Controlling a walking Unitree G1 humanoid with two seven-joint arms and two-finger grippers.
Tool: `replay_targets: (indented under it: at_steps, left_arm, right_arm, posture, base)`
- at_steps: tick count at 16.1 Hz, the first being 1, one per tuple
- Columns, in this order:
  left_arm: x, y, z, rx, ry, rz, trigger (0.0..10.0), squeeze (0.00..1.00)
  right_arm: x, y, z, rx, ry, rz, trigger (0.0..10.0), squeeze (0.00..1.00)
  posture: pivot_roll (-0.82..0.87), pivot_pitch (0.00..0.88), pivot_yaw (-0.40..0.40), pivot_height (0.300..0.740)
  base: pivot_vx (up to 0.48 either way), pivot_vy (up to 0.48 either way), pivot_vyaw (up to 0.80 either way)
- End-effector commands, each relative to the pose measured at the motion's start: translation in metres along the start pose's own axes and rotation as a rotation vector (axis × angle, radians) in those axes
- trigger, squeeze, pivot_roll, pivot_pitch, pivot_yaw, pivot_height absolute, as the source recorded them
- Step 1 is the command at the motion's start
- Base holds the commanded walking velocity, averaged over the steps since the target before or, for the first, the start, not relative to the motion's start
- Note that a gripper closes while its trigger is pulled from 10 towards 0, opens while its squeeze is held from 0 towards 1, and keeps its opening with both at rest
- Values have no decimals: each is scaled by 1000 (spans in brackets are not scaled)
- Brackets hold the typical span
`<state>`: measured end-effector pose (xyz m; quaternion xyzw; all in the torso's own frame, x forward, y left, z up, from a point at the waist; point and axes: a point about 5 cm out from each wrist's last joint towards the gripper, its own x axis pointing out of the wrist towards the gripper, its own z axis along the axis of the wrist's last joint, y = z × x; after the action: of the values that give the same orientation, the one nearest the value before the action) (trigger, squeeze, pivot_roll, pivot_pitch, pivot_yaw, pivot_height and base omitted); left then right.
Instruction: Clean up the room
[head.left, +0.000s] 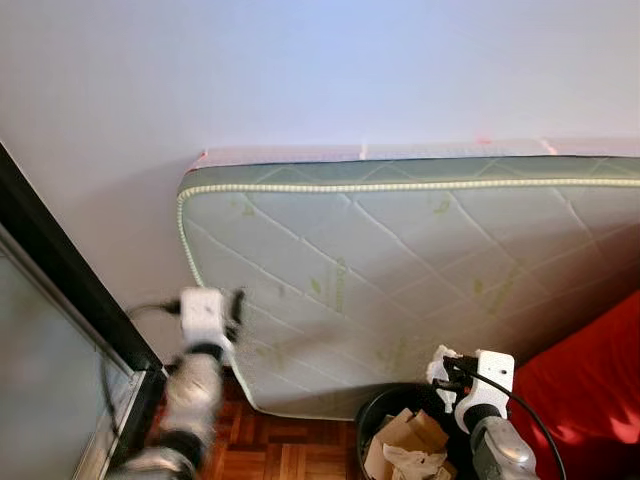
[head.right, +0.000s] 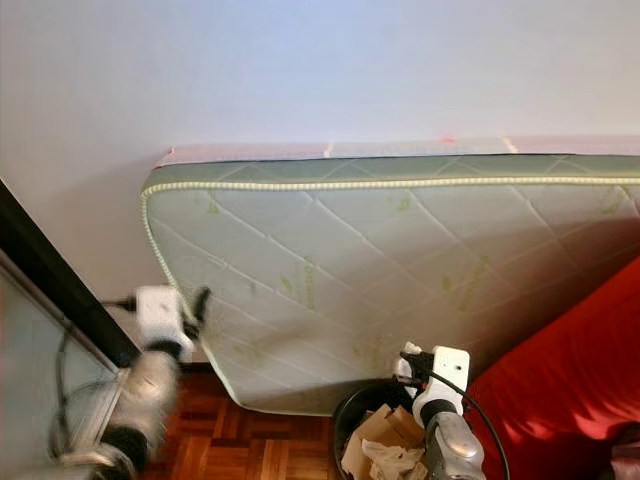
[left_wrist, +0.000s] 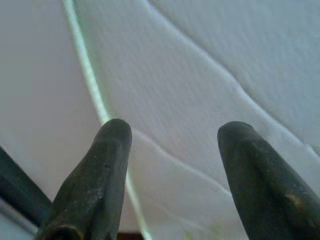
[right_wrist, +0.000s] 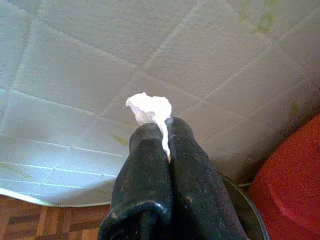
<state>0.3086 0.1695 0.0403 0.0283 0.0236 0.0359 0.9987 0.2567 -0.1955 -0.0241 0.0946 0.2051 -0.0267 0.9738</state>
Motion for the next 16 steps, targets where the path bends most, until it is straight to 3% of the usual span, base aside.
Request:
replay_targets:
  at_steps: [1,3,5,6,7,8,9,13,16]
  left_arm:
    - [-6,-8,-7,13,20,-15,10000,0]
    - [-7,-10,-8,-59,24,-10,10000,0]
    - [-3,-6,-3,-73,10,-1,10000,0]
    - [2,7,0,-91,21,11,10000,0]
    - [4,11,1,-93,22,13,10000,0]
    - [8,17,6,-94,16,12,10000,0]
    - [12,20,11,-98,5,5,10000,0]
    - [13,19,12,-106,5,-14,10000,0]
    - [11,19,7,-101,30,-37,10000,0]
  right_arm:
    - [-1,0,0,-14,-9,5,10000,0]
    - [-1,0,2,13,-46,-6,10000,0]
    - [-1,0,5,19,-72,2,10000,0]
    - [2,2,14,14,-107,11,10000,0]
    - [17,12,49,-23,-223,36,10000,0]
    - [29,28,103,-62,-408,71,10000,0]
    - [30,34,124,-57,-505,91,10000,0]
    - [29,40,132,-49,-551,115,10000,0]
    - [32,33,115,-69,-440,87,10000,0]
  posture:
    - [54,0,25,727]
    - [55,0,22,727]
    - [59,0,20,727]
    - [58,0,21,727]
    - [58,0,21,727]
    - [58,0,21,727]
    - [58,0,21,727]
    - [60,0,21,727]
    - [54,0,18,727]
  base:
    - [0,0,0]
    - [0,0,0]
    - [0,0,0]
    - [0,0,0]
    - [0,0,0]
    - [0,0,0]
    - [0,0,0]
    - [0,0,0]
    - [0,0,0]
